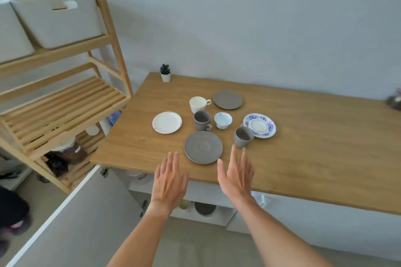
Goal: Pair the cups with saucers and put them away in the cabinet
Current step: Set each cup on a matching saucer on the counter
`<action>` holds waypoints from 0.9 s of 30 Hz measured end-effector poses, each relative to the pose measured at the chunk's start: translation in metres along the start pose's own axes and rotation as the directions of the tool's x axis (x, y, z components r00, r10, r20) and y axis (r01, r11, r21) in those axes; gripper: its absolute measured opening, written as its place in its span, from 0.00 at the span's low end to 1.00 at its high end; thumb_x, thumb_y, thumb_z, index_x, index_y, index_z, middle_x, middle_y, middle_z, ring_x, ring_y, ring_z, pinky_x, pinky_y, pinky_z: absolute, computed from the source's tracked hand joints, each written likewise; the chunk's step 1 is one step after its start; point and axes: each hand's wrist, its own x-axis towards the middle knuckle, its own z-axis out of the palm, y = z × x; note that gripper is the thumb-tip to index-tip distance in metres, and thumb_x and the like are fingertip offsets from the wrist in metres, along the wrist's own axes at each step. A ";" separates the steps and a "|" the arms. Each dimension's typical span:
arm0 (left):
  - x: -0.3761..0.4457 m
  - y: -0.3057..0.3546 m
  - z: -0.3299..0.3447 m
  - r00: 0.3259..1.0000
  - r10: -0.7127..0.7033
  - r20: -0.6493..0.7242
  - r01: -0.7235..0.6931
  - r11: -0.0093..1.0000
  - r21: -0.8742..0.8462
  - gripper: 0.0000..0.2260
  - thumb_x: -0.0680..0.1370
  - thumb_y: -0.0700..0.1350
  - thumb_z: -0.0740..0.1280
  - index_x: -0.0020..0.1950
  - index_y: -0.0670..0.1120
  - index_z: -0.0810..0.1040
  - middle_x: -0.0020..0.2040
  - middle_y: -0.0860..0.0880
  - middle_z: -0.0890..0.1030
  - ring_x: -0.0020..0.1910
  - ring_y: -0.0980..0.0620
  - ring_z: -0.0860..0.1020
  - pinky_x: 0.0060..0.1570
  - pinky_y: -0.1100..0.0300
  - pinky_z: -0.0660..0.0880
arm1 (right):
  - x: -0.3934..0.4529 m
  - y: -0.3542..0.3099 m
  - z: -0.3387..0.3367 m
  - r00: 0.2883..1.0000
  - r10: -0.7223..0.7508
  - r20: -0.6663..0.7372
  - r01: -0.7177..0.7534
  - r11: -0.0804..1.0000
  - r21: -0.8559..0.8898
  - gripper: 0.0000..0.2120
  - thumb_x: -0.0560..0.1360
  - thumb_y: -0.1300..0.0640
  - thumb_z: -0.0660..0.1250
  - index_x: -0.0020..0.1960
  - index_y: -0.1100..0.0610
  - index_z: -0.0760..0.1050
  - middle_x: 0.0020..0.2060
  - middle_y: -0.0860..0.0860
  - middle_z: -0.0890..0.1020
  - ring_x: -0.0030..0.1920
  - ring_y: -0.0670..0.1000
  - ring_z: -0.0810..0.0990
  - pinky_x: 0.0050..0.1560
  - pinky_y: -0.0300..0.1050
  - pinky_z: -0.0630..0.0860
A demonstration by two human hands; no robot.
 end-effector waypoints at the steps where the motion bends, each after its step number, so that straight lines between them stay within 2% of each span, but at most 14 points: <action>1: 0.005 0.006 0.002 1.000 0.008 0.010 -0.008 1.000 0.000 0.31 0.82 0.55 0.55 0.79 0.43 0.50 0.79 0.42 0.54 0.77 0.43 0.57 0.75 0.48 0.55 | 0.009 0.006 -0.005 0.999 0.036 -0.009 -0.036 0.999 -0.002 0.34 0.81 0.41 0.57 0.81 0.52 0.50 0.79 0.62 0.54 0.76 0.63 0.58 0.74 0.59 0.56; 3: 0.014 0.013 0.008 0.999 0.019 0.026 -0.020 0.999 0.034 0.31 0.81 0.55 0.57 0.79 0.41 0.53 0.78 0.40 0.58 0.75 0.41 0.62 0.73 0.47 0.60 | 0.025 0.017 -0.010 0.996 0.094 -0.013 -0.094 0.996 -0.001 0.36 0.80 0.42 0.60 0.81 0.53 0.48 0.79 0.63 0.53 0.76 0.63 0.57 0.74 0.60 0.56; 6: 0.027 0.014 0.018 0.999 0.016 0.049 -0.019 0.997 0.076 0.32 0.78 0.56 0.63 0.75 0.38 0.62 0.72 0.38 0.70 0.69 0.40 0.72 0.66 0.46 0.70 | 0.048 0.031 -0.014 0.985 0.172 0.010 -0.172 0.984 0.039 0.42 0.77 0.46 0.67 0.81 0.54 0.45 0.79 0.63 0.51 0.78 0.62 0.54 0.74 0.58 0.55; 9: 0.042 0.014 0.025 0.998 0.003 0.055 -0.007 0.997 0.078 0.33 0.76 0.60 0.59 0.73 0.38 0.66 0.68 0.39 0.75 0.65 0.41 0.75 0.62 0.47 0.73 | 0.074 0.036 -0.017 0.976 0.216 -0.002 -0.215 0.973 0.084 0.46 0.73 0.48 0.72 0.80 0.55 0.48 0.78 0.62 0.54 0.77 0.62 0.56 0.73 0.59 0.59; 11: 0.054 0.015 0.025 0.999 0.017 0.033 -0.019 0.997 0.077 0.34 0.77 0.62 0.54 0.75 0.39 0.62 0.71 0.41 0.71 0.68 0.43 0.72 0.66 0.48 0.70 | 0.092 0.036 -0.015 0.969 0.245 -0.019 -0.240 0.961 0.135 0.47 0.71 0.50 0.74 0.79 0.55 0.50 0.76 0.61 0.58 0.75 0.63 0.60 0.71 0.60 0.63; 15: 0.082 0.017 0.027 0.998 -0.030 0.057 0.027 0.998 0.050 0.41 0.76 0.68 0.55 0.78 0.41 0.51 0.76 0.44 0.60 0.73 0.45 0.63 0.71 0.51 0.62 | 0.115 0.030 -0.006 0.944 0.329 0.021 -0.320 0.900 0.296 0.49 0.69 0.51 0.76 0.80 0.55 0.50 0.75 0.58 0.63 0.74 0.61 0.63 0.70 0.60 0.64; 17: 0.098 0.016 0.028 0.992 -0.070 0.107 0.070 0.998 -0.002 0.45 0.73 0.71 0.56 0.78 0.41 0.48 0.78 0.44 0.56 0.76 0.45 0.59 0.74 0.50 0.58 | 0.123 0.027 0.000 0.938 0.344 0.045 -0.339 0.883 0.324 0.49 0.69 0.52 0.77 0.79 0.56 0.51 0.73 0.58 0.66 0.74 0.60 0.64 0.69 0.59 0.65; 19: 0.110 0.012 0.032 0.983 -0.087 0.164 0.094 0.995 -0.033 0.49 0.71 0.72 0.58 0.79 0.41 0.46 0.79 0.43 0.53 0.78 0.44 0.55 0.75 0.49 0.55 | 0.128 0.027 0.006 0.935 0.352 0.033 -0.342 0.877 0.339 0.45 0.68 0.53 0.78 0.77 0.55 0.57 0.70 0.58 0.69 0.71 0.60 0.68 0.67 0.58 0.68; 22: 0.117 0.009 0.039 0.977 -0.064 0.203 0.076 0.996 -0.053 0.53 0.68 0.75 0.59 0.79 0.43 0.44 0.80 0.44 0.51 0.78 0.45 0.52 0.76 0.49 0.53 | 0.134 0.030 0.013 0.931 0.364 0.001 -0.340 0.869 0.360 0.41 0.66 0.55 0.79 0.73 0.56 0.62 0.65 0.59 0.72 0.67 0.61 0.71 0.64 0.56 0.71; 25: 0.116 0.006 0.046 0.986 -0.031 0.164 0.040 0.998 -0.051 0.55 0.65 0.77 0.58 0.79 0.43 0.44 0.80 0.45 0.51 0.78 0.45 0.52 0.76 0.49 0.53 | 0.141 0.035 0.015 0.932 0.363 0.018 -0.337 0.842 0.421 0.43 0.67 0.57 0.80 0.75 0.59 0.60 0.66 0.60 0.72 0.68 0.60 0.70 0.68 0.54 0.69; 27: 0.116 0.005 0.049 0.990 -0.014 0.139 0.022 0.998 -0.052 0.56 0.65 0.78 0.57 0.79 0.43 0.45 0.80 0.45 0.52 0.78 0.46 0.52 0.76 0.49 0.52 | 0.142 0.041 0.016 0.934 0.356 0.019 -0.323 0.825 0.463 0.38 0.66 0.57 0.80 0.71 0.57 0.65 0.63 0.57 0.75 0.66 0.58 0.73 0.66 0.53 0.71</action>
